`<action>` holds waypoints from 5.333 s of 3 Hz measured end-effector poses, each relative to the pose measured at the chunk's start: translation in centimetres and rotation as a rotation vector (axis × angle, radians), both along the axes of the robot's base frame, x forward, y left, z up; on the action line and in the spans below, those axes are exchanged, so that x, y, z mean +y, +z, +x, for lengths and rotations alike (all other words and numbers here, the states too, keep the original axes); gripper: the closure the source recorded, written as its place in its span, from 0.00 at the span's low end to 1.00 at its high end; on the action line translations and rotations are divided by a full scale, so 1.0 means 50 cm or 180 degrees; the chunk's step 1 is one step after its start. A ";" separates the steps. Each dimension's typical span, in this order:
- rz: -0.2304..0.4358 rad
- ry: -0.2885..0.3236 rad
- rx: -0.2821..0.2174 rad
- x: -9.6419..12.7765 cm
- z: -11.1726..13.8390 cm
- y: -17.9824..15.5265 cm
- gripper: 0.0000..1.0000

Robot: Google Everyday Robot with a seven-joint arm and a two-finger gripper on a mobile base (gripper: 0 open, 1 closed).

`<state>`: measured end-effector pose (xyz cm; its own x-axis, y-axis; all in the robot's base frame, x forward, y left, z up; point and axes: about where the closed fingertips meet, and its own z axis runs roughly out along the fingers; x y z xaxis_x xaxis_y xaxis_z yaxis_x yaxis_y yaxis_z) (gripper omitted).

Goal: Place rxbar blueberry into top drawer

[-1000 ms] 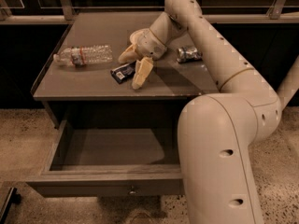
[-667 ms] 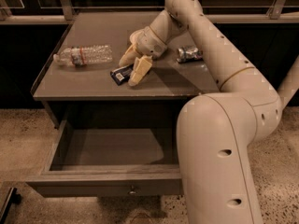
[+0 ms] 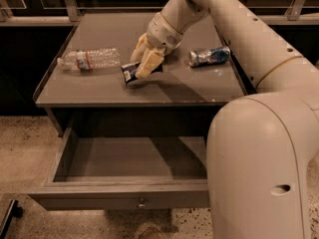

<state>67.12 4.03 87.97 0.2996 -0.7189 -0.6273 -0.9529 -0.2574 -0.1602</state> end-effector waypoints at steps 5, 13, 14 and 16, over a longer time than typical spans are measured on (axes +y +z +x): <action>0.0749 -0.0997 -0.0219 -0.129 -0.285 0.067 1.00; 0.0482 -0.2939 0.0741 -0.316 -0.353 -0.416 1.00; 0.0482 -0.2939 0.0741 -0.316 -0.353 -0.416 0.83; 0.0482 -0.2939 0.0741 -0.316 -0.353 -0.416 0.37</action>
Offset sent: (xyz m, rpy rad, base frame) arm -0.1031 -0.0432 0.0286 0.0428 -0.0026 -0.1232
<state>49.49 -11.75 67.19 -0.4872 -0.5154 -0.7050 -0.7815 0.6175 0.0886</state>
